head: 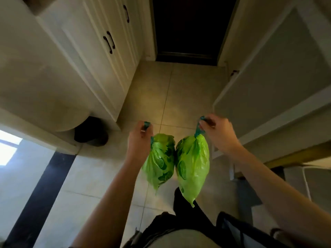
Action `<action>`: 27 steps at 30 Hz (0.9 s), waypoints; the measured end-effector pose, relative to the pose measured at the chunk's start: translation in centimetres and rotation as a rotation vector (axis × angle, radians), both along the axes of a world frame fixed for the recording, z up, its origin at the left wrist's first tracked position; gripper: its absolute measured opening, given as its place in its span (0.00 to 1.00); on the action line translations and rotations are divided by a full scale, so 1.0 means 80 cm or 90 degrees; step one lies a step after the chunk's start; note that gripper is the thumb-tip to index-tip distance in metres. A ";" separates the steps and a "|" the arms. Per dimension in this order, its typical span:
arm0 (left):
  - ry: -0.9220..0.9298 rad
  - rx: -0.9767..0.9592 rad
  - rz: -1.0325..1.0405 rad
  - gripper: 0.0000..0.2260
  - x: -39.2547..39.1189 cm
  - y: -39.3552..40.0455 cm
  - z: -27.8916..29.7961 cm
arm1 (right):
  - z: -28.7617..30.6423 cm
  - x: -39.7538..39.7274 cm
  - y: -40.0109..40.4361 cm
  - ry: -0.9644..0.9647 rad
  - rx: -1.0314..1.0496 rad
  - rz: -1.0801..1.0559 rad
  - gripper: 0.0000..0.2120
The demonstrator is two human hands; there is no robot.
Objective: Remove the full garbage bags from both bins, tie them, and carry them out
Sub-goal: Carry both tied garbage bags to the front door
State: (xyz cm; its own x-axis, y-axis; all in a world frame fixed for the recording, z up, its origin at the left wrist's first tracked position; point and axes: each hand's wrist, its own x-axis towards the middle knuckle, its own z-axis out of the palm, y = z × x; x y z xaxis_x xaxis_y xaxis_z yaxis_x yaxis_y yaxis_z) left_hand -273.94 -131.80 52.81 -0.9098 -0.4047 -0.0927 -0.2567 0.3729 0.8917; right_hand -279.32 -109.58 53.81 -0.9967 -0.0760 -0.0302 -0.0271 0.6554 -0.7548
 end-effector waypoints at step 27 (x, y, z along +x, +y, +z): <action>0.015 -0.080 -0.027 0.07 -0.872 -0.064 -0.024 | -0.021 -0.860 -0.034 0.024 -0.007 -0.034 0.07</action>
State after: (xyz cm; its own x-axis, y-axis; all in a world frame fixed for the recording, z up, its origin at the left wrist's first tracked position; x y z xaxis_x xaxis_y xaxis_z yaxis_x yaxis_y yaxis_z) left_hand -343.66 -136.90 50.86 -0.9278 -0.3726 -0.0217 -0.2173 0.4920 0.8430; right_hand -348.09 -112.28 52.17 -0.9997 -0.0221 0.0084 -0.0207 0.6485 -0.7609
